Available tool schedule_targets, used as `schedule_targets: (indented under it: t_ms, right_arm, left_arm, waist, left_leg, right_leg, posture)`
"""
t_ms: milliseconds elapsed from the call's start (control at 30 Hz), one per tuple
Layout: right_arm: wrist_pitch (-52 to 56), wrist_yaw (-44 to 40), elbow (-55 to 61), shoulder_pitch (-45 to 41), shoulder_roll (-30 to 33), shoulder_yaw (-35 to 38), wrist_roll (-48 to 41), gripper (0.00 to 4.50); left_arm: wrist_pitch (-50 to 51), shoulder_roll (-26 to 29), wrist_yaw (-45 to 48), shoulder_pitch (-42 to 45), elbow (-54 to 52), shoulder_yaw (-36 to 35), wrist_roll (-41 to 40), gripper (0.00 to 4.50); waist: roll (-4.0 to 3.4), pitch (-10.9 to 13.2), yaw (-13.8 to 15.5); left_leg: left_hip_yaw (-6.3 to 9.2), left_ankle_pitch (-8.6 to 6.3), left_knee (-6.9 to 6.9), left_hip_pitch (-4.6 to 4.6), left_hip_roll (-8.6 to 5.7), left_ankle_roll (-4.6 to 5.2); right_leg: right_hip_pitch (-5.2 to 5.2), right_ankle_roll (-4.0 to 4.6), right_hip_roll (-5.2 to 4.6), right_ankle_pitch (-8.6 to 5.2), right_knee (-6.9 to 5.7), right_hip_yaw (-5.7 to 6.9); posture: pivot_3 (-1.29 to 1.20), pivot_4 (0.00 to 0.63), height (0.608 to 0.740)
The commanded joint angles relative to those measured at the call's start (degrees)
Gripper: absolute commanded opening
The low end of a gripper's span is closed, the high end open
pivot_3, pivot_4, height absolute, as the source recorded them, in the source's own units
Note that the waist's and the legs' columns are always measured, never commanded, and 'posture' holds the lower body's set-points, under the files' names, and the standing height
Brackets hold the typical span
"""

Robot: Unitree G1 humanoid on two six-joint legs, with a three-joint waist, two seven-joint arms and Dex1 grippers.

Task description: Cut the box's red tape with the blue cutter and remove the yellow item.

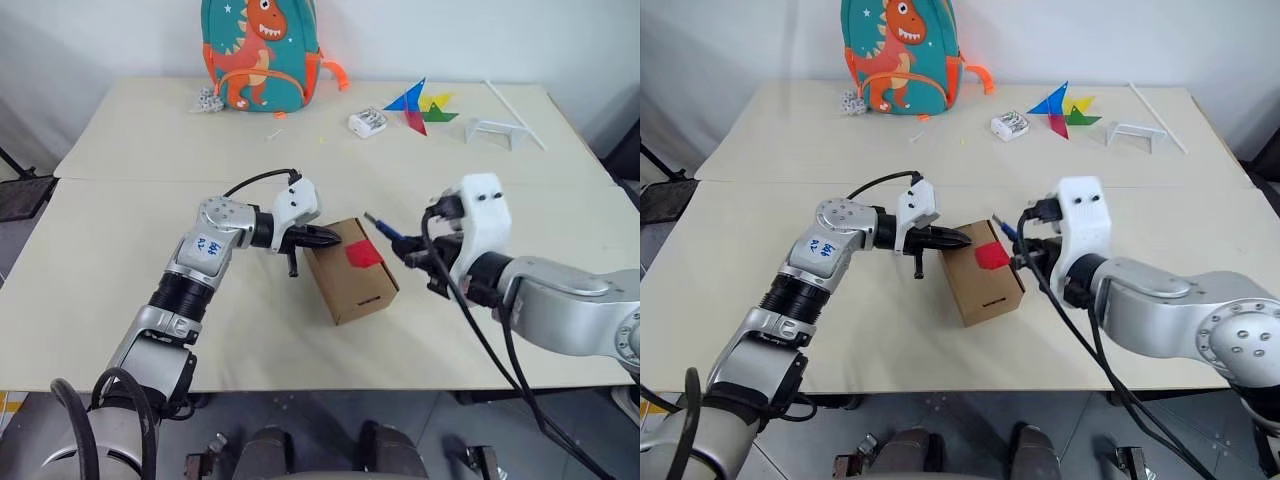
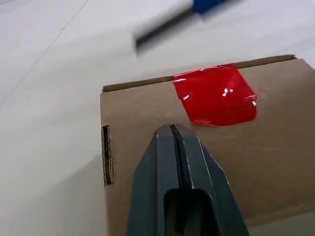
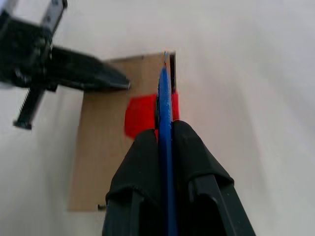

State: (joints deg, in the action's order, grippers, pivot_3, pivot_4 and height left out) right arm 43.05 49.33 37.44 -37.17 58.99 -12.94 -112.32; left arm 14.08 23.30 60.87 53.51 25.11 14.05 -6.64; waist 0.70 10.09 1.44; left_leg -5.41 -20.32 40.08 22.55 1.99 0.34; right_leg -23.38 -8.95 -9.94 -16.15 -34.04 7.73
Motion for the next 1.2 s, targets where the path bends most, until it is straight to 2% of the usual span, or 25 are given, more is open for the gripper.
schedule_targets:
  t_ms: [33,200,533,867,1200]
  right_arm:
    - [-1.0,0.8,-0.4,-0.3,-1.7,1.6,-0.7,0.13]
    - [7.1,-6.9,-5.7,-2.1,3.3,2.6,-0.7,0.13]
    - [19.3,-17.1,-16.4,-8.1,7.0,3.5,-0.7,0.13]
    - [22.2,-13.5,-21.6,-14.3,0.9,3.5,-0.7,0.13]
    - [21.9,-8.8,-21.7,-13.7,-4.1,3.6,-0.7,0.13]
  left_arm:
    - [-0.6,-0.4,0.6,0.7,-1.2,0.5,0.9,0.0]
    - [-1.3,-1.3,-0.1,-0.3,-1.4,1.6,2.4,0.0]
    - [-1.9,-3.1,-1.1,-1.3,-1.1,2.3,4.2,0.0]
    - [-1.3,-2.9,-2.0,-1.6,-0.5,1.9,5.1,0.0]
    - [-0.2,-1.9,-1.7,-1.7,-1.1,1.8,5.3,0.0]
  waist:
    - [0.0,0.0,0.0]
    - [0.0,0.0,0.1]
    - [-0.02,0.0,0.1]
    - [-0.02,0.0,0.1]
    - [-0.03,0.0,0.0]
  left_leg:
    - [0.0,0.0,0.01,-0.01,0.01,0.0]
    - [0.01,-0.01,0.07,0.04,0.0,0.01]
    - [-0.01,0.0,0.09,0.04,0.0,0.02]
    - [-0.01,0.0,0.11,0.03,0.0,0.02]
    - [-0.01,0.0,0.12,0.02,0.01,0.02]
  right_leg:
    - [0.0,0.0,0.0,0.0,-0.03,0.0]
    - [0.0,-0.01,-0.01,0.0,-0.02,0.0]
    - [0.0,-0.01,-0.01,0.0,-0.04,-0.01]
    - [0.0,-0.01,-0.01,0.0,-0.08,-0.01]
    - [0.0,-0.01,-0.01,0.0,-0.12,-0.01]
  posture:
    - [0.0,0.15,0.74]
    - [0.0,0.15,0.74]
    - [0.0,0.15,0.74]
    - [0.0,0.15,0.74]
    - [0.0,0.15,0.74]
